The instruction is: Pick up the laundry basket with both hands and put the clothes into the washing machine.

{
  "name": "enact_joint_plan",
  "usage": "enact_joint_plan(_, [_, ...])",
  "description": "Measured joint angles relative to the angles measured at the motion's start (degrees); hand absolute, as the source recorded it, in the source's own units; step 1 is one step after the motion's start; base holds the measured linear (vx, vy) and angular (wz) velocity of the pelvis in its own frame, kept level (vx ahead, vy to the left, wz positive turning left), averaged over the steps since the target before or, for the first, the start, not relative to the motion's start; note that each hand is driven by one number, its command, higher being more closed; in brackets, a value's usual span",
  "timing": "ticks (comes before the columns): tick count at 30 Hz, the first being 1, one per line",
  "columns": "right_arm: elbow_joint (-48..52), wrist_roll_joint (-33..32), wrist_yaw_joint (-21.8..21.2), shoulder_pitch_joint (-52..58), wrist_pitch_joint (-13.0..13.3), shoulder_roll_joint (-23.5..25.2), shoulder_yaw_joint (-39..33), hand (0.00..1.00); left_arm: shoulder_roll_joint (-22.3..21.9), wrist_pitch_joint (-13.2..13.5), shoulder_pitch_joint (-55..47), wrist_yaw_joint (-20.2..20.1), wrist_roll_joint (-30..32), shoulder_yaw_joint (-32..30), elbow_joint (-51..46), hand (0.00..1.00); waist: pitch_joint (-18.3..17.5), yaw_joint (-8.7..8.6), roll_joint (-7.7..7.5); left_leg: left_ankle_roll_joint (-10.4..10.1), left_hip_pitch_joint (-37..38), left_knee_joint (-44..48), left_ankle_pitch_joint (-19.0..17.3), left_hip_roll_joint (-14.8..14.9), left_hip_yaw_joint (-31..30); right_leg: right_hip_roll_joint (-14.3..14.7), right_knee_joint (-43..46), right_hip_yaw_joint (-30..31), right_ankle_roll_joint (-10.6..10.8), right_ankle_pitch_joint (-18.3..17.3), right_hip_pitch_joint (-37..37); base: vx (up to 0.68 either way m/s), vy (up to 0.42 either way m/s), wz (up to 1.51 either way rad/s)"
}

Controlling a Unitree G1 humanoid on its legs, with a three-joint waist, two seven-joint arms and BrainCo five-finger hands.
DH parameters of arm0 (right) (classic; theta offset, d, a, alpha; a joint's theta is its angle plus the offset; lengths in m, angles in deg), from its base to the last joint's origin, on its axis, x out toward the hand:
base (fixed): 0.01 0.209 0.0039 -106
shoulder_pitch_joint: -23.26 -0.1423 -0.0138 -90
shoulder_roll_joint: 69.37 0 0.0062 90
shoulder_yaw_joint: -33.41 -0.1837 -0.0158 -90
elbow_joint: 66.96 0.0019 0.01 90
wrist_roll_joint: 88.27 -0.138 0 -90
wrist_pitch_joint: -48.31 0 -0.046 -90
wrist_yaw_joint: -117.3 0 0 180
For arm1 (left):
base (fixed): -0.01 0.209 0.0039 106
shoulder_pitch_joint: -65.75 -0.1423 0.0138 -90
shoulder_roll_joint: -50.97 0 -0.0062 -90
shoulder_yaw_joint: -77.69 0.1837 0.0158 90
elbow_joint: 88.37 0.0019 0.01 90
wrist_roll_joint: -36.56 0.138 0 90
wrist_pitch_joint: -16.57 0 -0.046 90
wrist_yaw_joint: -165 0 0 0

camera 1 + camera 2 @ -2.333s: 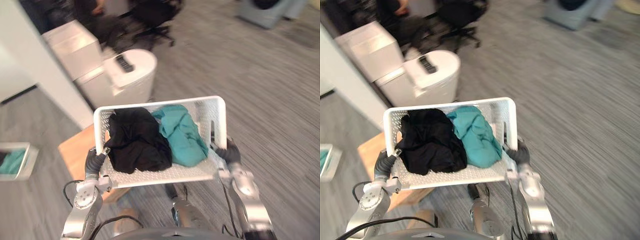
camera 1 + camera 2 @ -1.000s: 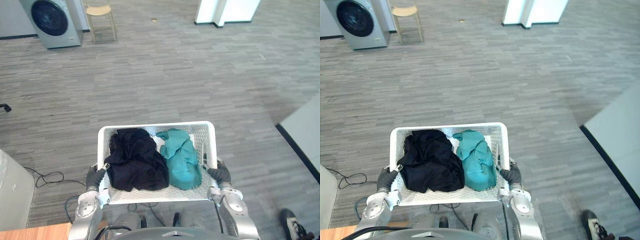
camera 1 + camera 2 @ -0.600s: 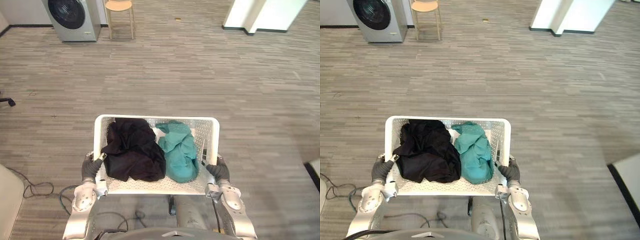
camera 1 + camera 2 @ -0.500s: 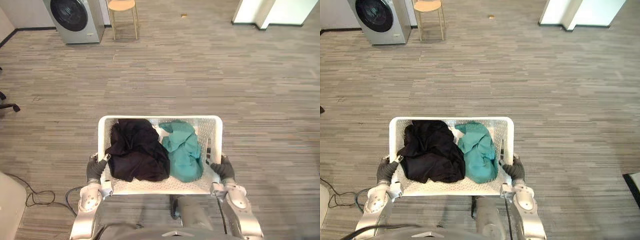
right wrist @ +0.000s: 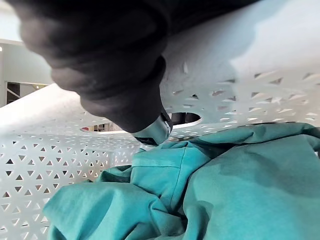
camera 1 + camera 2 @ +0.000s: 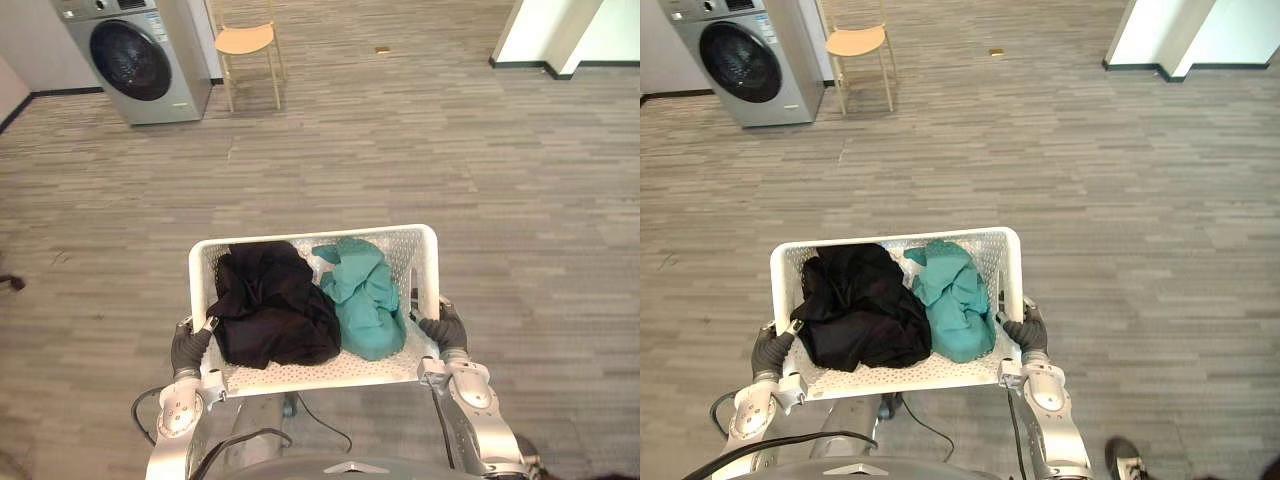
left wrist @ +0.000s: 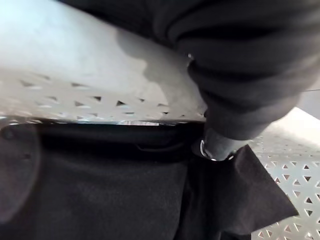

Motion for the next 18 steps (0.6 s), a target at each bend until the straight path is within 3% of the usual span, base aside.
enact_joint_plan(1, [-0.41,0.1,-0.22,0.12,0.14,1.0,-1.08,1.0,0.58,-0.12,0.69,0.0,0.35,0.3,0.03,1.0,0.08,-0.25,-1.01,0.5,0.4,6.13,-7.06,-0.7,-0.66,-0.54,13.18,1.43,6.25,12.73,-5.65,0.74,0.105,0.31])
enact_joint_plan(2, [-1.23,0.21,-0.29,0.33,0.18,1.47,-1.57,1.0,0.8,-0.36,1.07,0.01,0.72,0.39,0.07,1.0,0.16,-0.47,-1.14,0.47,1.45,8.21,-9.52,-1.08,-1.41,-1.0,19.19,1.13,6.54,15.06,-8.08,0.9,0.099,0.36])
enact_joint_plan(3, [-2.66,0.66,-0.23,0.28,0.04,2.89,-2.01,1.0,1.42,-1.1,2.02,0.02,1.73,0.46,0.96,1.0,0.64,-1.07,-1.42,0.67,6.72,8.61,-13.24,-2.32,-2.02,-2.05,29.52,-0.17,4.43,13.08,-12.25,0.86,0.076,0.47])
enact_joint_plan(4, [-2.49,1.28,-0.15,1.42,0.07,3.32,-2.3,1.0,1.76,-1.42,2.33,0.02,2.41,0.79,1.67,1.0,1.58,-2.29,-0.04,0.39,13.85,6.05,-15.37,-2.88,-4.12,-2.5,33.53,-3.1,-1.29,9.39,-14.72,0.84,0.058,0.56])
enact_joint_plan(5, [-2.08,1.27,-0.2,2.45,0.13,3.24,-2.28,1.0,1.9,-1.43,2.24,-0.06,2.51,1.03,1.74,1.0,1.87,-3.09,0.97,0.14,17.4,3.91,-16.1,-2.77,-5.55,-2.41,33.24,-5.28,-4.38,7.37,-16.33,0.77,0.019,0.72])
enact_joint_plan(6, [-1.32,1.26,-0.38,4.64,0.79,3.27,-2.11,1.0,2.46,-1.33,2.36,-0.45,2.94,1.74,1.77,1.0,1.58,-4.15,2.51,-0.21,22.88,-0.46,-17.21,-1.8,-7.95,-1.92,29.73,-8.7,-7.3,4.25,-20.83,0.85,-0.038,0.73])
enact_joint_plan(7, [-0.06,1.27,-0.47,5.51,0.85,3.35,-2.23,1.0,3.71,-0.89,2.88,-0.68,2.95,2.51,1.73,1.0,1.43,-4.88,3.39,-0.97,26.72,-3.69,-18.09,-0.88,-9.66,-1.36,23.56,-9.84,-7.53,2.23,-26.09,0.85,-0.07,0.68])
enact_joint_plan(8, [0.76,1.28,-0.51,5.67,0.85,3.39,-2.31,1.0,4.2,-0.82,3.3,-0.77,2.9,2.66,1.73,1.0,1.45,-5.26,3.33,-1.68,28.57,-4.78,-18.66,-0.42,-9.95,-1.33,19.02,-10.0,-7.21,2.08,-28.44,0.86,-0.153,0.47])
enact_joint_plan(9, [1.75,1.3,-0.67,5.7,0.84,3.25,-2.46,1.0,4.45,-0.8,3.91,-0.79,2.88,2.68,1.78,1.0,1.52,-5.76,3.41,-3.08,31.58,-6.31,-20.26,0.58,-10.55,-1.26,7.39,-10.44,-7.03,2.94,-32.13,0.75,-0.217,0.35])
enact_joint_plan(10, [2.21,1.29,-0.73,5.69,0.82,3.18,-2.6,1.0,4.45,-0.79,4.49,-0.8,2.9,2.68,1.92,1.0,1.5,-5.97,3.28,-4.24,34.5,-8.13,-21.82,1.95,-10.82,-1.02,-8.18,-11.35,-6.98,6.5,-33.15,0.75,-0.246,0.29])
enact_joint_plan(12, [2.91,1.3,-0.75,6.11,0.66,3.36,-2.47,1.0,4.81,-0.66,4.62,-0.81,2.93,2.65,1.93,1.0,0.71,-6.62,1.93,-5.52,40.5,-11.97,-23.36,3.11,-10.84,-0.47,-27.05,-10.88,-6.88,10.94,-32.94,0.74,-0.265,0.45])
enact_joint_plan(13, [4.04,1.3,-0.74,7.07,0.64,3.24,-2.39,1.0,4.78,-0.64,4.49,-0.81,3.01,2.75,1.96,1.0,0.23,-6.98,1.06,-6.96,42.89,-11.77,-24.54,3.86,-11.45,-0.22,-28.84,-9.71,-7.05,10.52,-33.01,1.08,-0.405,0.55])
enact_joint_plan(14, [4.49,1.24,-0.72,7.33,0.43,2.86,-2.45,1.0,3.35,-0.6,4.7,-0.77,3.07,2.72,3.37,1.0,-0.66,-7.1,2.0,-7.06,43.2,-6.6,-25.74,6.71,-12.64,2.13,-22.67,-9.03,-7.39,17.88,-34.04,0.74,-0.282,0.38])
enact_joint_plan(15, [4.58,1.23,-0.7,7.33,0.41,2.82,-2.51,1.0,2.98,-0.6,4.73,-0.75,3.46,2.66,3.7,1.0,-0.52,-7.13,2.77,-6.8,41.77,-1.24,-25.21,8.16,-13.26,2.96,-20.17,-9.81,-7.98,19.03,-33.93,1.06,-0.463,0.29])
enact_joint_plan(16, [4.8,1.1,-0.68,7.41,0.36,2.1,-2.52,1.0,2.48,-0.6,4.77,-0.75,3.63,2.61,3.85,1.0,0.41,-7.38,4.53,-5.76,36.9,13.7,-20.35,11.52,-14.17,4.65,-15.36,-11.64,-9.41,18.26,-32.83,0.68,-0.315,0.18])
enact_joint_plan(17, [5.2,0.93,-0.66,7.42,0.12,0.95,-2.43,1.0,1.87,-0.6,4.76,-0.76,3.64,2.55,3.89,1.0,1.38,-7.12,6.47,-4.71,31.98,24.87,-10.45,14.81,-14.43,6.79,-12.81,-13.09,-10.86,14.44,-30.92,1.01,-0.442,-0.03])
enact_joint_plan(18, [5.6,0.25,-0.6,7.53,-0.28,0.66,-2.03,1.0,1.46,-0.62,4.38,-0.77,3.65,2.32,4.15,1.0,1.45,-5.93,7.39,-3.46,27.6,33.45,4.19,17.66,-14.29,8.57,-11.57,-13.23,-12.41,11.61,-28.79,0.82,-0.317,-0.36])
